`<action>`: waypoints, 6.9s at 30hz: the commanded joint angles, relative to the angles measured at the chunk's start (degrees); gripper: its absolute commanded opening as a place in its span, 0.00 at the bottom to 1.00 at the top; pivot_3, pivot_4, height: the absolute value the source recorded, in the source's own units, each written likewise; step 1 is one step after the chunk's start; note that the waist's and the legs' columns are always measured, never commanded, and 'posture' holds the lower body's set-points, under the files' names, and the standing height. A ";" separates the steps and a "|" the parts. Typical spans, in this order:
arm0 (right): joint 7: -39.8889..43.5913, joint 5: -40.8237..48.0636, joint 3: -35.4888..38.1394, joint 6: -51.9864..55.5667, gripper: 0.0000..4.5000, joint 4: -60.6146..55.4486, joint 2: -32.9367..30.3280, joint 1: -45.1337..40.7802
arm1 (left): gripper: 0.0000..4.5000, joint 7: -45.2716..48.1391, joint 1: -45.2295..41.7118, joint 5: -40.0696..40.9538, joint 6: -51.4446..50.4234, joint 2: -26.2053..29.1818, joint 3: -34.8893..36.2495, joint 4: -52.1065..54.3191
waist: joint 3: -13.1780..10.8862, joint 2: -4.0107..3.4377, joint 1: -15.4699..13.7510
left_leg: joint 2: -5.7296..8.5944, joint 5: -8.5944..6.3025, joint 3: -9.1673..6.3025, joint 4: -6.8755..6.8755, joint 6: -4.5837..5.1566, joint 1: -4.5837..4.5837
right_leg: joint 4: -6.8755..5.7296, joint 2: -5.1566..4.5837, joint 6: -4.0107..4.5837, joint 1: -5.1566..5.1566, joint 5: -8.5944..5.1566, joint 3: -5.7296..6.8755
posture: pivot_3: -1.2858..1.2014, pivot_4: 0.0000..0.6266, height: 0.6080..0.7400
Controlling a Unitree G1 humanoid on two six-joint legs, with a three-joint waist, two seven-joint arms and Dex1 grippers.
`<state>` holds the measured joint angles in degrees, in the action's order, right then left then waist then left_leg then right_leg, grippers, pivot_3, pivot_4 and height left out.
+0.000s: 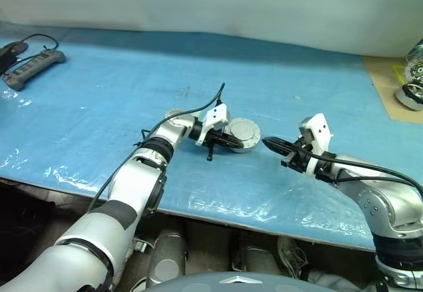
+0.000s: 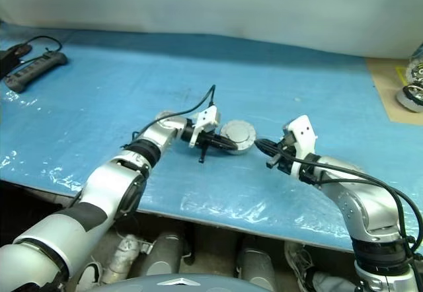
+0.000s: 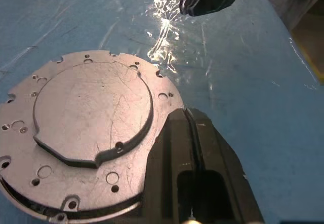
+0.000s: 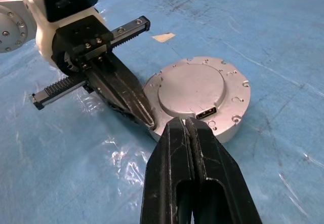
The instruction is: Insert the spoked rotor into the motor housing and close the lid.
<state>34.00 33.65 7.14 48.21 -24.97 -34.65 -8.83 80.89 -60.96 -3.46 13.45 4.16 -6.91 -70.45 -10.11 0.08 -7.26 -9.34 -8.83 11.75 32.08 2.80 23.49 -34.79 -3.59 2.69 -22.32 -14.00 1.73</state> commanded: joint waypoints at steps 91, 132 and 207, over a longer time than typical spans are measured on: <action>9.30 -24.14 -24.07 -9.64 0.65 21.00 6.37 -8.07 | 0.00 -31.64 42.72 17.00 -27.55 12.02 -3.96 70.99 | 0.62 0.13 2.35 | -0.03 -0.10 0.09 -1.08 -0.61 -1.94 | 0.12 0.25 0.03 1.22 -0.89 -0.28 | 0.52 0.24 1.00; 12.16 -22.01 -18.88 -21.22 1.00 29.96 7.54 -8.32 | 0.00 -27.82 27.39 9.17 -18.04 10.57 -8.33 44.50 | 0.61 0.20 2.55 | 0.56 -0.10 0.00 -1.43 -0.63 -2.35 | 1.41 -0.40 -0.22 1.29 -1.03 -0.29 | 0.52 0.24 1.00; -4.68 16.51 9.17 16.57 1.00 20.04 13.67 -1.84 | 0.00 -25.91 30.30 11.97 -21.77 9.39 -5.77 49.88 | 0.58 0.11 1.76 | 0.55 -0.35 0.02 -0.84 -0.31 -0.52 | 0.06 -0.69 -0.02 -0.34 -0.34 0.05 | 0.52 0.24 1.00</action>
<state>30.04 49.85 17.24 63.83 -4.40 -21.17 -11.39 55.96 -30.58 9.78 -10.19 13.85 -12.10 -19.07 -9.54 0.19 -5.50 -8.78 -9.17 11.76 31.24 2.49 22.95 -34.72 -4.28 2.67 -22.64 -14.33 1.78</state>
